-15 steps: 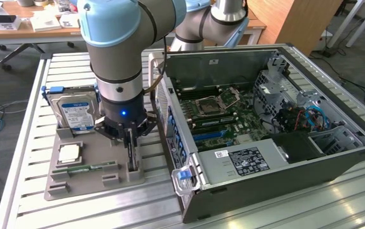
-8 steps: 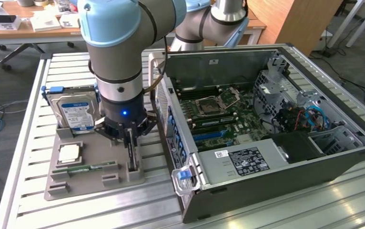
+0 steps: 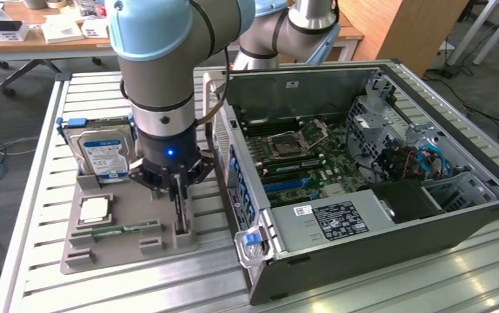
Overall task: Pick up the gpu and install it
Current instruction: 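Pick up the gpu and move the gpu toward the slot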
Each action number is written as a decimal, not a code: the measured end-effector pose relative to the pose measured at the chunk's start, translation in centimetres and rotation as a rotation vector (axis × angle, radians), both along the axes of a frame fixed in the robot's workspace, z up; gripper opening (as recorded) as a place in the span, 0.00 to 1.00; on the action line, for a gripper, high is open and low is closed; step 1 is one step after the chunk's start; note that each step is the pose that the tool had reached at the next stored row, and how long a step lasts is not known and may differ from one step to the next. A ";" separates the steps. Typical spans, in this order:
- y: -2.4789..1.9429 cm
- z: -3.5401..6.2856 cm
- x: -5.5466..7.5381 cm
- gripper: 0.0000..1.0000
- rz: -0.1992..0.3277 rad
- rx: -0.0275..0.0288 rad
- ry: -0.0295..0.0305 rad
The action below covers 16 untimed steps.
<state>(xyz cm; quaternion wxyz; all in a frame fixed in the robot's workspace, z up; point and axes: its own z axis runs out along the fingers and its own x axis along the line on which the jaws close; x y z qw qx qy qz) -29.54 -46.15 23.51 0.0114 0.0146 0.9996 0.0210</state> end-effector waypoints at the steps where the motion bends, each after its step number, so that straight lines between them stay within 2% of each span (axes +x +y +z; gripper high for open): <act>1: 0.00 0.17 0.0 0.26 0.000 -0.0001 0.0000; 16: 0.00 3.93 0.0 0.26 0.000 -0.0001 0.0000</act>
